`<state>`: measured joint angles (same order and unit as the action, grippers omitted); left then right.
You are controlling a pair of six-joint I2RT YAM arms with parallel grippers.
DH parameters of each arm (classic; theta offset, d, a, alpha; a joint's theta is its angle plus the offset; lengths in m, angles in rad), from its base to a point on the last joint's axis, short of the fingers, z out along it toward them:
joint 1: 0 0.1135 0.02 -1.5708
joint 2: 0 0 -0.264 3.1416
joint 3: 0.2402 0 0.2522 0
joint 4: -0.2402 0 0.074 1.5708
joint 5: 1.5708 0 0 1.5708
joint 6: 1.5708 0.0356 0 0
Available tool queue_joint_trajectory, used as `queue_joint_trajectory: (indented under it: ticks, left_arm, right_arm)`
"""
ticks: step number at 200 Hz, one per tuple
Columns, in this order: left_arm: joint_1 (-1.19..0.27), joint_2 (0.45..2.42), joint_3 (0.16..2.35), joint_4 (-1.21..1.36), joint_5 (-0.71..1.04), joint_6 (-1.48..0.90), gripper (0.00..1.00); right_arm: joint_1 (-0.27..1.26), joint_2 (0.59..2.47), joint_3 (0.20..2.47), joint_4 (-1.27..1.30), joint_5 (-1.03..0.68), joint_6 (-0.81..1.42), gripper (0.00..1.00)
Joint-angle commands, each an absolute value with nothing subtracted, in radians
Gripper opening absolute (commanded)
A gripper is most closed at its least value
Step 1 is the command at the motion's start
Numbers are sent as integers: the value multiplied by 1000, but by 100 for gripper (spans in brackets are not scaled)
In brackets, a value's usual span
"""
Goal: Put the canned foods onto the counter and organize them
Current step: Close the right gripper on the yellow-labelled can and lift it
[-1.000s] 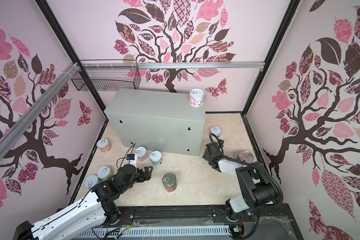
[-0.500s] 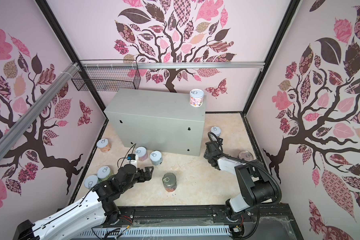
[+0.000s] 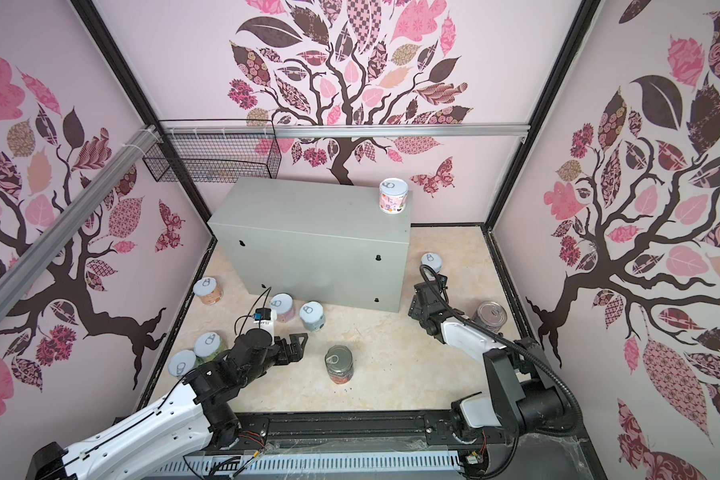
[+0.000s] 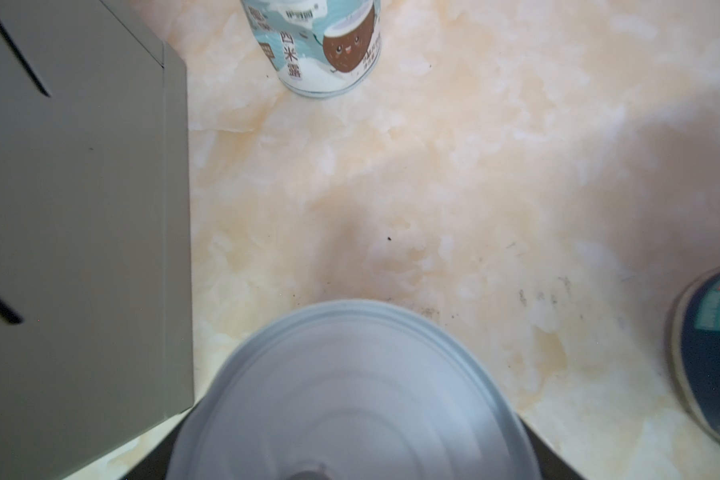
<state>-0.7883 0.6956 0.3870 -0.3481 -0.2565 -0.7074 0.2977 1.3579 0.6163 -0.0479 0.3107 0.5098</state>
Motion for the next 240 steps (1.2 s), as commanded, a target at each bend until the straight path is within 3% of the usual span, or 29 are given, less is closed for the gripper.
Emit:
queue_joint_trajectory:
  ticks: [1, 157, 240]
  left_arm:
    - [-793, 667, 442, -383, -244, -704, 98]
    - [-792, 564, 732, -684, -296, -538, 98]
    - [-792, 599, 931, -847, -302, -415, 98]
  right_arm:
    - [294, 1260, 676, -99, 304, 491, 63]
    - [294, 877, 978, -550, 139, 419, 63]
    - [294, 928, 1314, -757, -7, 348, 61]
